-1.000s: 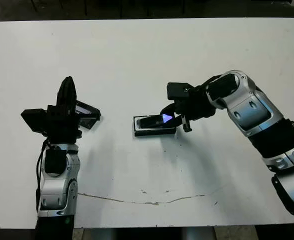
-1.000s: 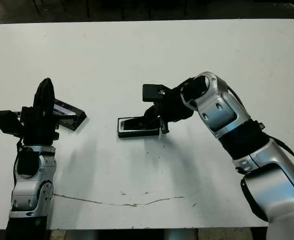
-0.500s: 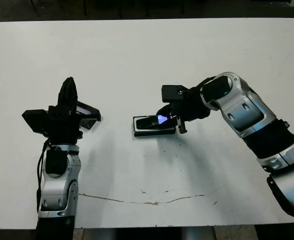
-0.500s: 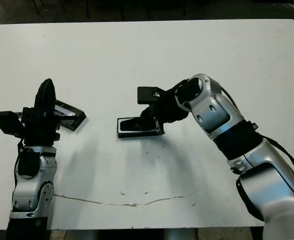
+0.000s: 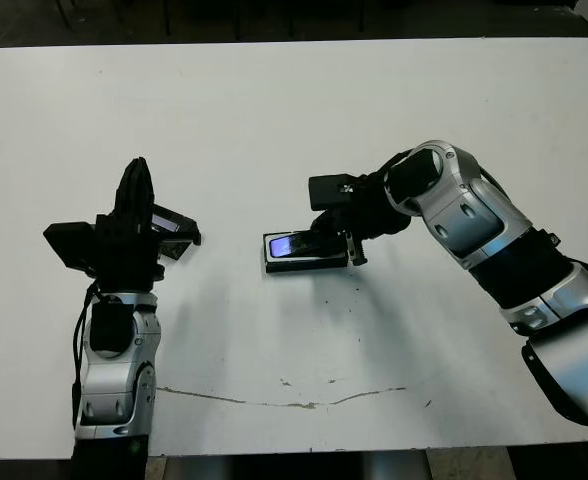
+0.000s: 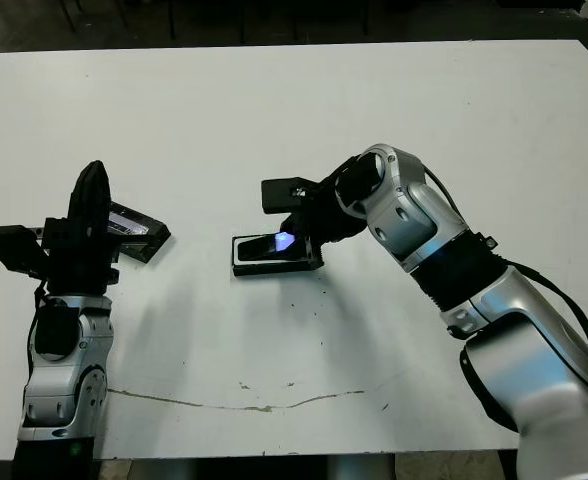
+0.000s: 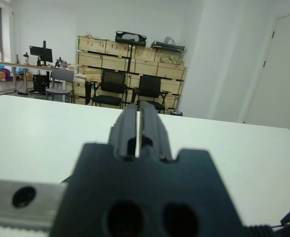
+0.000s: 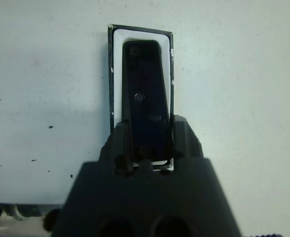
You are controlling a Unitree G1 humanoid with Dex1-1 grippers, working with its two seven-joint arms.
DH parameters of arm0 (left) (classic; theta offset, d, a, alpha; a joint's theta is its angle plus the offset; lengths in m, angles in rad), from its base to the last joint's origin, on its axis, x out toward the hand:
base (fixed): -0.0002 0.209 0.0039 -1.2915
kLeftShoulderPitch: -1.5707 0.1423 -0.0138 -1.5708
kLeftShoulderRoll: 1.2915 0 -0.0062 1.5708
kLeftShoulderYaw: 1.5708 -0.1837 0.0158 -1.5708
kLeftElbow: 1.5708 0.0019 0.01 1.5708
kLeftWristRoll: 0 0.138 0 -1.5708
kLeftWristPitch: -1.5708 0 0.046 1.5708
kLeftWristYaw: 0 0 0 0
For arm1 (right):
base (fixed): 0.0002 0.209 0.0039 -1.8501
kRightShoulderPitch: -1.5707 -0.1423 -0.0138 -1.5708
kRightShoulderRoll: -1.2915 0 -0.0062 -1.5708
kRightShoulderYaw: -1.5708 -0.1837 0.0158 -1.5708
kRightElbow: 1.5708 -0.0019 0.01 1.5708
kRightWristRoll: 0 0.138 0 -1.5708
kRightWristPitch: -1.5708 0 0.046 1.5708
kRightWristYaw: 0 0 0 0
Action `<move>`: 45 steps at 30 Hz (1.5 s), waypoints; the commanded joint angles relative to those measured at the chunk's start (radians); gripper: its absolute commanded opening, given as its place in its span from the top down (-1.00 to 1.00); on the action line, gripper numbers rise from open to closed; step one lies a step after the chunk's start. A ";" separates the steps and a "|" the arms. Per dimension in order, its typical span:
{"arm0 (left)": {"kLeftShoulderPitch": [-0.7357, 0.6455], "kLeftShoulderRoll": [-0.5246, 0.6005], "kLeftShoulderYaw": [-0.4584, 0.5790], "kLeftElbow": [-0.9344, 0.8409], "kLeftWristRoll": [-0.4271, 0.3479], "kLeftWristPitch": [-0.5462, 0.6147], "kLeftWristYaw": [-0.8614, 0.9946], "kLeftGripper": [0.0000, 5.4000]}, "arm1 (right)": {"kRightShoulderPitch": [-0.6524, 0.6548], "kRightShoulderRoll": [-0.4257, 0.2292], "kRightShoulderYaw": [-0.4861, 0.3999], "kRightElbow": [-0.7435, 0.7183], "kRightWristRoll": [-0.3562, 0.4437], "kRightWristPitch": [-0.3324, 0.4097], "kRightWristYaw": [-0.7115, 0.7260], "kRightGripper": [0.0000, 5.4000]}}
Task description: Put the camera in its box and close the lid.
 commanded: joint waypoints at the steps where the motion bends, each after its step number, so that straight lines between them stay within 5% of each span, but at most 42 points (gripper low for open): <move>1: 0.013 0.008 0.003 0.006 0.015 0.009 0.012 1.00 | -0.003 -0.028 -0.047 0.026 0.015 -0.079 -0.010 0.42; 7: 0.002 0.009 0.004 0.018 0.003 0.002 0.002 1.00 | -0.072 -0.079 -0.166 0.083 0.062 -0.177 0.006 0.03; 16: 0.003 0.007 0.000 0.014 0.012 0.011 0.010 1.00 | -0.169 -0.110 -0.327 0.202 0.177 -0.221 0.025 -0.55; 23: 0.004 0.009 0.000 0.012 0.016 0.014 0.012 1.00 | -0.214 -0.130 -0.379 0.244 0.237 -0.153 0.072 -0.99; 34: 0.000 0.010 0.001 0.020 0.017 0.004 0.008 1.00 | -0.078 -0.117 -0.423 -0.006 0.232 0.013 -0.169 -1.00; 38: -0.001 0.008 0.000 0.023 0.016 0.004 0.009 1.00 | -0.011 -0.071 -0.458 -0.057 0.232 0.046 -0.323 -0.82; 45: 0.010 0.005 -0.004 0.015 0.018 0.004 0.010 1.00 | 0.028 -0.047 -0.393 -0.018 0.151 -0.017 -0.445 -0.35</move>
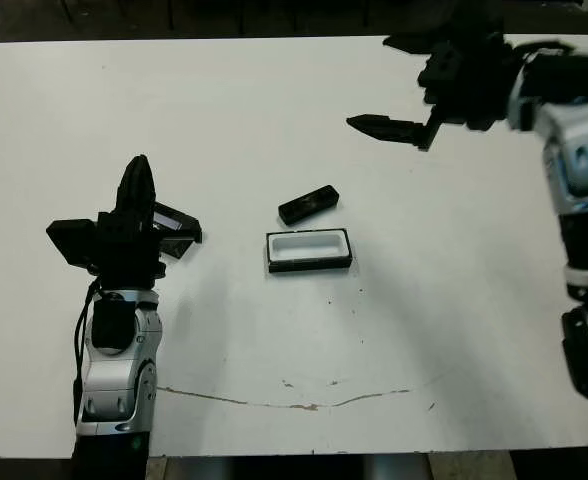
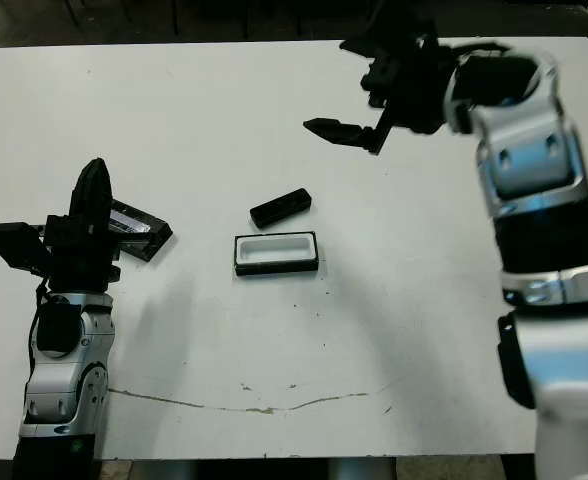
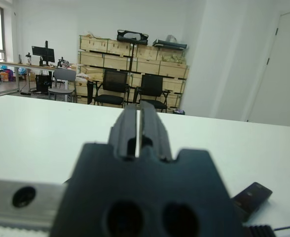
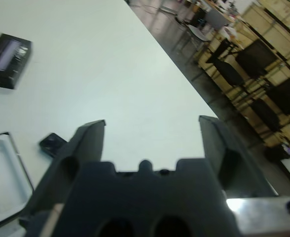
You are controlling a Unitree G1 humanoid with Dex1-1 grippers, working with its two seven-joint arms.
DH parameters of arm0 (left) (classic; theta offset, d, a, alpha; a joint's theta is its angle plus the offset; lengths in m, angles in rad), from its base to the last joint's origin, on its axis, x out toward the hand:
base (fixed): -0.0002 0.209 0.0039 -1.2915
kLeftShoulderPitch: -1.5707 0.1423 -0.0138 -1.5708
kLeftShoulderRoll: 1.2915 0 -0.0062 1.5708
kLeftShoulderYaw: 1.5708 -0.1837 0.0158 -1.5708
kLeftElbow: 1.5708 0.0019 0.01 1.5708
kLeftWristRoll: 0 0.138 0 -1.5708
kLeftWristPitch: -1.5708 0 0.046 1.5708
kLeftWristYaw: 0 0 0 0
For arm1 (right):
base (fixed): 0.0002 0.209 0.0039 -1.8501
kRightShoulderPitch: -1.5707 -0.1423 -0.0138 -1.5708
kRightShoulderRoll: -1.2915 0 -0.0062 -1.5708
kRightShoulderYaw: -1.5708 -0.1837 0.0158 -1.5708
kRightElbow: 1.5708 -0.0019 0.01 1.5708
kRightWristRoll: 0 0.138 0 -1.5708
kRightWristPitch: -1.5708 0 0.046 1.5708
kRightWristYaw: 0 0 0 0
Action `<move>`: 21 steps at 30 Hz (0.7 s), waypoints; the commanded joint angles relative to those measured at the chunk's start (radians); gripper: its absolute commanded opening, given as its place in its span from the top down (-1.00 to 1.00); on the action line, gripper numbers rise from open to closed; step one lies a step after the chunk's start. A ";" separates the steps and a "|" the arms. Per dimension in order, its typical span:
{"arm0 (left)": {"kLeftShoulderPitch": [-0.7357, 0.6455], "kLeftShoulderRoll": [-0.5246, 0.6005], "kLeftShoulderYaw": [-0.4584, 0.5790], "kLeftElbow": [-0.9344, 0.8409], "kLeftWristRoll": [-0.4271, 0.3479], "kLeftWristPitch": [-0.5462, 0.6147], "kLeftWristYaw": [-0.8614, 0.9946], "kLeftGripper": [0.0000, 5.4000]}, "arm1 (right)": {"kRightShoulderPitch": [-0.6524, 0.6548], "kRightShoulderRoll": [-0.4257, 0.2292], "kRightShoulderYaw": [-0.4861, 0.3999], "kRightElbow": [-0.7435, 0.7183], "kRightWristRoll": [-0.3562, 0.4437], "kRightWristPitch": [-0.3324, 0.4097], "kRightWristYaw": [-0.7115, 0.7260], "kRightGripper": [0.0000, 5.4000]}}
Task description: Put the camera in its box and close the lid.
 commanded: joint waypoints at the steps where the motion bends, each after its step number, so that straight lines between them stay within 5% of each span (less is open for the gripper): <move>1: 0.027 0.002 -0.001 0.003 0.006 0.003 0.005 1.00 | 0.007 0.005 0.054 0.060 -0.044 -0.026 -0.006 -0.28; 4: 0.043 -0.008 -0.005 -0.009 0.001 0.003 0.008 1.00 | -0.041 0.008 0.097 0.200 -0.077 -0.131 0.029 -0.08; 7: 0.070 -0.009 -0.011 -0.027 0.011 -0.001 0.007 1.00 | -0.098 0.007 0.142 0.329 -0.113 -0.209 0.086 -0.11; 21: 0.179 0.003 -0.012 -0.114 0.048 -0.008 0.007 1.00 | -0.369 0.078 0.257 0.818 -0.245 -0.421 0.360 -0.99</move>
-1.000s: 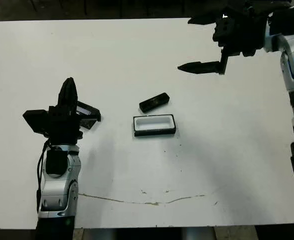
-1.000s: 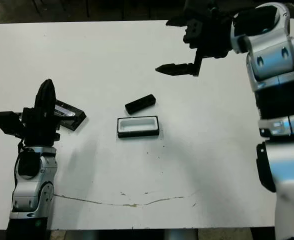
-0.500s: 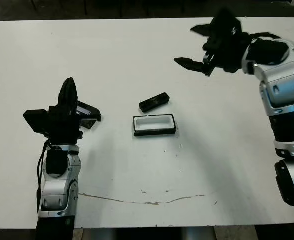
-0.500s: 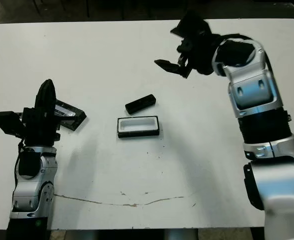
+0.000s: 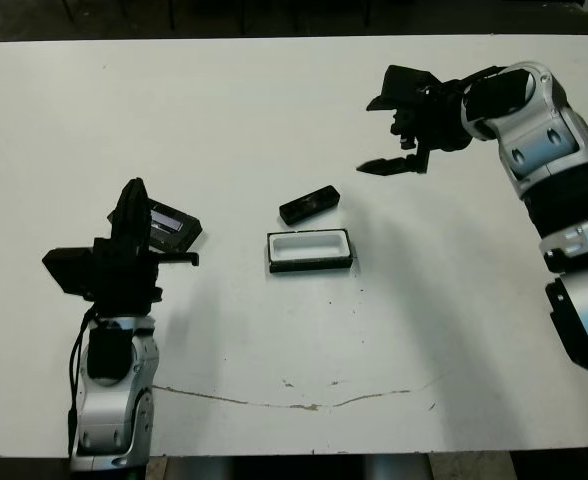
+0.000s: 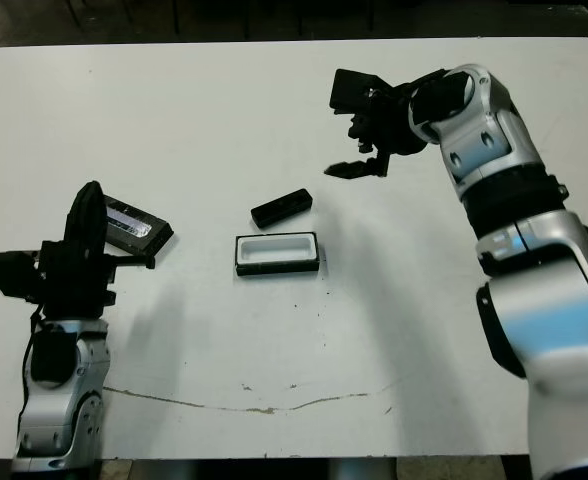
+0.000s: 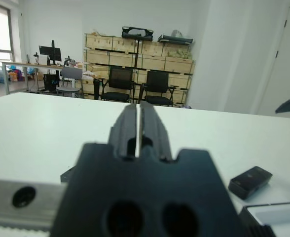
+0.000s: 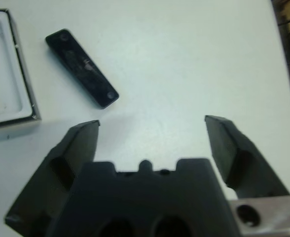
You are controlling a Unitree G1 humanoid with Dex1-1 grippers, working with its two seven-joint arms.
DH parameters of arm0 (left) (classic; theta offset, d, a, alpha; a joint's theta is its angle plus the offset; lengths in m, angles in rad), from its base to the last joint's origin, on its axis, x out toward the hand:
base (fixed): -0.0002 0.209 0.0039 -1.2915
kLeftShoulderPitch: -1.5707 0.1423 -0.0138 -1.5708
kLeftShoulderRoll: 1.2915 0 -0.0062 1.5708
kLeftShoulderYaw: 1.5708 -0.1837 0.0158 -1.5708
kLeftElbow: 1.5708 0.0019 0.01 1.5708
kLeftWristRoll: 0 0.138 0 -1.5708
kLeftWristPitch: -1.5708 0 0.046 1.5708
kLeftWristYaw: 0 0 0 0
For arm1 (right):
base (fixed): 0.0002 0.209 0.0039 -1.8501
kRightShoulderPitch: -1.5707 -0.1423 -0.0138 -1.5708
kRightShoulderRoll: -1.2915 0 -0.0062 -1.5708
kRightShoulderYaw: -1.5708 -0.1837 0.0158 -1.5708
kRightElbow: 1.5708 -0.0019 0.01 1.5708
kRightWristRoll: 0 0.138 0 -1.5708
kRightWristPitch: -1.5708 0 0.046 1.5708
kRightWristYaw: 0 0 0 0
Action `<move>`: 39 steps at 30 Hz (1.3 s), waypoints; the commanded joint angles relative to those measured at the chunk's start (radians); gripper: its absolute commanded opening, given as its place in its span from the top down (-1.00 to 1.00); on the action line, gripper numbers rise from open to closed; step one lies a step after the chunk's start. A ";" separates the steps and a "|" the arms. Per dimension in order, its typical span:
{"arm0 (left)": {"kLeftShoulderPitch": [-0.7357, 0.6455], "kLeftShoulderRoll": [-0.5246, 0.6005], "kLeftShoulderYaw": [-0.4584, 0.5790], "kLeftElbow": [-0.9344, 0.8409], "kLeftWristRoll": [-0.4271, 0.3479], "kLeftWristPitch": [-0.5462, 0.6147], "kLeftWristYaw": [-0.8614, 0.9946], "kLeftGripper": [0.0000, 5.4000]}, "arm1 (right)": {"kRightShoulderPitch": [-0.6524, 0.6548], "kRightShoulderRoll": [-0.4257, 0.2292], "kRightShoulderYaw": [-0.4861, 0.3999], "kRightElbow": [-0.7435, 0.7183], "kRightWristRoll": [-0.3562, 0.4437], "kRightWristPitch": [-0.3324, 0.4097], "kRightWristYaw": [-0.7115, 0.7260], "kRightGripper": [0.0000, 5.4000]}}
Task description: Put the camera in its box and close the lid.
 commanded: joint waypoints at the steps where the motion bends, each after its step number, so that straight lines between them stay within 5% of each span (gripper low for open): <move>1: 0.028 0.017 0.004 -0.003 0.001 0.012 -0.004 1.00 | -0.045 0.031 0.016 0.096 -0.029 -0.069 0.036 -1.00; 23: 0.036 0.025 -0.001 0.025 0.021 0.023 0.003 1.00 | -0.048 0.222 0.054 0.314 -0.163 -0.101 -0.006 -1.00; 31: 0.056 0.029 0.002 0.018 0.024 0.012 -0.002 1.00 | -0.041 0.256 0.055 0.334 -0.188 -0.168 -0.078 -1.00; 39: 0.063 0.028 -0.004 0.013 0.041 0.018 0.007 1.00 | -0.051 0.281 0.045 0.355 -0.196 -0.144 -0.120 -1.00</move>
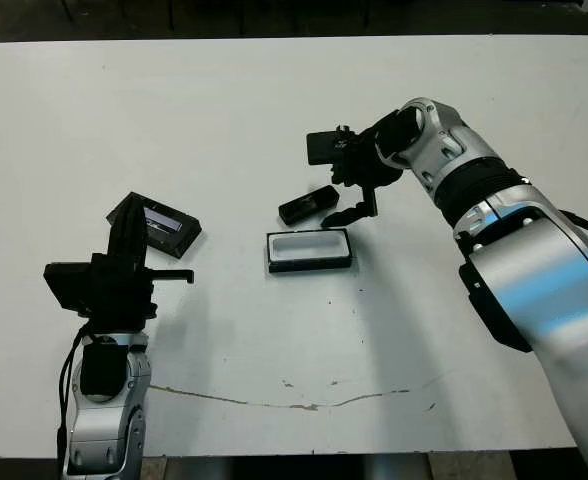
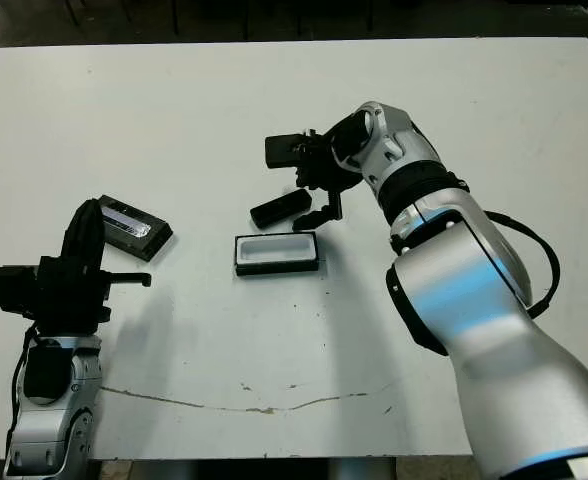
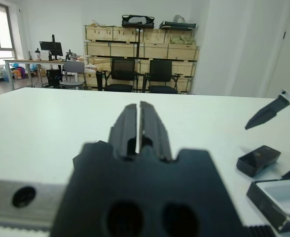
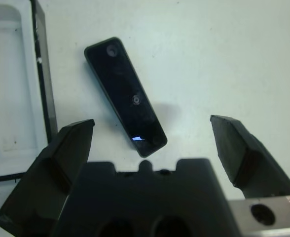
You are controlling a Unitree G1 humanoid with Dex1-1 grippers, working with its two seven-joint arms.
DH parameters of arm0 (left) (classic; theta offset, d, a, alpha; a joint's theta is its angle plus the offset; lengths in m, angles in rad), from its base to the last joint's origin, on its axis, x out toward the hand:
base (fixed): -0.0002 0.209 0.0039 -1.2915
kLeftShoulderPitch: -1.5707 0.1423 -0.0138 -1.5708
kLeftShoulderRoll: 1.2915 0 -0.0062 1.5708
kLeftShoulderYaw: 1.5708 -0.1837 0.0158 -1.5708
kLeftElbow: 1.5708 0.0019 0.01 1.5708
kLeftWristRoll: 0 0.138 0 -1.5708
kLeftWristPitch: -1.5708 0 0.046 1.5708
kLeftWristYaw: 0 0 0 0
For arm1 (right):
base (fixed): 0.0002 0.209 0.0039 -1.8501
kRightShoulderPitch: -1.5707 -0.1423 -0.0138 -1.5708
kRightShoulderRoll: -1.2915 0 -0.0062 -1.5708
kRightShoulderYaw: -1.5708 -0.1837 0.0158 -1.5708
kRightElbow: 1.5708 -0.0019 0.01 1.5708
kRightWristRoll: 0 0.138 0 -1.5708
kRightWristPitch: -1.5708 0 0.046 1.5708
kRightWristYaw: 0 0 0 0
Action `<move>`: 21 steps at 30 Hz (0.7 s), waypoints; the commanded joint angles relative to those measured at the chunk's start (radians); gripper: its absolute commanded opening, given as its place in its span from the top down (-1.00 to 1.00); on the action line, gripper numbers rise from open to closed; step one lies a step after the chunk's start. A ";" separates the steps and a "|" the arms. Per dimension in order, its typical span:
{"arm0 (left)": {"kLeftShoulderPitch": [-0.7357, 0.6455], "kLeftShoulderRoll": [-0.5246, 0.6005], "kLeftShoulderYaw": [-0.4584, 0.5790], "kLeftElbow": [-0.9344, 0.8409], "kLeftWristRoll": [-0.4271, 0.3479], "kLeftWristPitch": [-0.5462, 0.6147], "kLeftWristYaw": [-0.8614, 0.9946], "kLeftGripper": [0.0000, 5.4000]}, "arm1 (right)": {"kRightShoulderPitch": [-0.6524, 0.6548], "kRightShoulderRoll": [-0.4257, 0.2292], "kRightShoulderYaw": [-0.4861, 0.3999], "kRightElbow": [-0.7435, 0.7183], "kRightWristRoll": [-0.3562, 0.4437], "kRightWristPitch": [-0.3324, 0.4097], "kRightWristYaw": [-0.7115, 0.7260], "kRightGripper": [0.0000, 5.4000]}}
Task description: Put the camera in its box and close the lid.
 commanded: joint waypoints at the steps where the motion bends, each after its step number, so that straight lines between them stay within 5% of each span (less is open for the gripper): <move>1: 0.022 0.006 0.000 0.007 0.000 0.004 -0.001 1.00 | 0.012 0.022 -0.003 0.024 -0.011 0.022 -0.012 -1.00; 8: 0.022 0.005 0.001 0.013 -0.007 0.002 -0.002 1.00 | 0.036 0.040 0.019 0.036 -0.046 0.026 -0.068 -0.89; 21: 0.028 0.008 -0.001 -0.006 0.005 0.007 0.011 1.00 | 0.095 0.048 0.040 0.056 -0.069 0.049 -0.060 -0.01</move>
